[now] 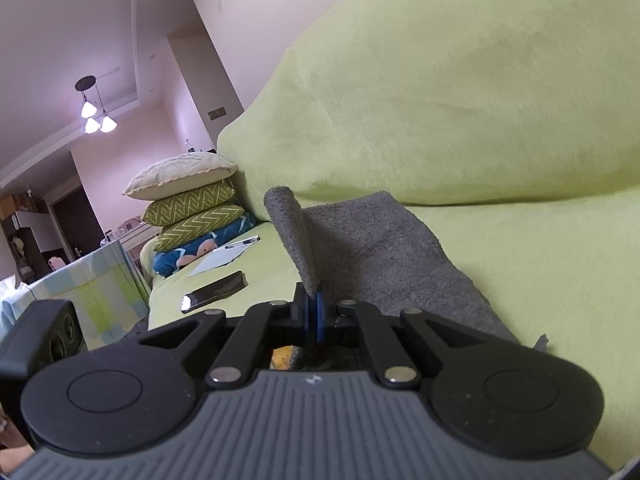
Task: Clean container
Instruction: 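Rub the grey cloth over the jar bottom with the right gripper while the left holds the jar, then wipe the cloth back and forth along the jar side with the right gripper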
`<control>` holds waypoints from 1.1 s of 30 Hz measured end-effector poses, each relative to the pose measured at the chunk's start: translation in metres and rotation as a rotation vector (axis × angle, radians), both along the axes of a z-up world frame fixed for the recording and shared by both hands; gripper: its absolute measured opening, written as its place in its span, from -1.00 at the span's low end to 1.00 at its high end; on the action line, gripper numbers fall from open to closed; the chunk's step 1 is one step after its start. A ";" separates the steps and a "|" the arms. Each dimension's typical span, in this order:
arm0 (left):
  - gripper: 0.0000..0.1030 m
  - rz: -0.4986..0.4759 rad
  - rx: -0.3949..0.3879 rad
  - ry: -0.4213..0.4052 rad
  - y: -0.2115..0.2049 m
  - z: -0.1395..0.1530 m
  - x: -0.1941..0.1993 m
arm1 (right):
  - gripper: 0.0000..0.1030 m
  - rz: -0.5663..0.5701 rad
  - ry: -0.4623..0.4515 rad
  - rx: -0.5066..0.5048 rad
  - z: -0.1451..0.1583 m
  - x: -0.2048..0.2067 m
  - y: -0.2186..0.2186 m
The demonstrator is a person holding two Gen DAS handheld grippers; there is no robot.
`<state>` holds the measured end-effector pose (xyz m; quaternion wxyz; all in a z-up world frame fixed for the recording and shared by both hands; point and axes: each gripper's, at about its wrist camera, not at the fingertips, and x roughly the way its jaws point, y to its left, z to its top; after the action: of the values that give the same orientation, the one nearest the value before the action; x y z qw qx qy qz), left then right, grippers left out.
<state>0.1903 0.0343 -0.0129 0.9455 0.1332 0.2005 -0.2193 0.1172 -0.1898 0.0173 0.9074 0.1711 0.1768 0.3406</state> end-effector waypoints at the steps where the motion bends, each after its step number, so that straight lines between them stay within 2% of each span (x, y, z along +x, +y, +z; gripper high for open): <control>1: 0.67 -0.005 0.048 -0.024 -0.005 -0.001 -0.003 | -0.93 0.014 0.001 0.002 0.000 -0.001 0.000; 3: 0.67 -0.015 0.129 -0.066 -0.012 -0.002 -0.007 | -0.93 0.051 -0.003 0.003 0.000 -0.003 0.002; 6: 0.67 -0.031 0.188 -0.098 -0.018 -0.004 -0.012 | -0.93 0.108 -0.026 -0.020 0.001 -0.010 0.011; 11: 0.66 -0.037 0.201 -0.107 -0.017 -0.003 -0.015 | -0.98 0.135 -0.061 -0.062 0.003 -0.015 0.020; 14: 0.66 -0.035 0.193 -0.103 -0.017 -0.001 -0.015 | -0.98 0.051 -0.071 -0.070 0.003 -0.007 0.015; 16: 0.66 -0.029 0.180 -0.094 -0.016 0.000 -0.014 | -0.98 0.011 -0.049 -0.036 0.000 0.001 0.008; 18: 0.67 -0.023 0.157 -0.080 -0.014 0.003 -0.013 | -0.98 0.004 -0.029 -0.003 -0.003 0.005 0.003; 20: 0.67 -0.021 0.127 -0.066 -0.012 0.005 -0.012 | -0.98 -0.001 -0.041 -0.021 -0.002 0.003 0.005; 22: 0.74 -0.020 0.040 -0.036 -0.003 0.010 -0.010 | -0.98 0.000 -0.046 -0.030 -0.002 0.002 0.006; 26: 0.74 0.000 -0.152 0.050 0.016 0.018 -0.002 | -0.98 0.002 -0.030 -0.009 -0.003 0.005 0.003; 29: 0.71 0.015 -0.252 0.117 0.025 0.017 0.004 | -0.98 0.001 -0.032 -0.012 -0.002 0.004 0.004; 33: 0.68 0.021 -0.267 0.130 0.028 0.020 0.007 | -0.98 0.000 -0.030 -0.009 -0.003 0.004 0.002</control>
<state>0.1972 0.0623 0.0067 0.9421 -0.0100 0.2316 -0.2424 0.1216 -0.1877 0.0146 0.9108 0.1619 0.1648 0.3422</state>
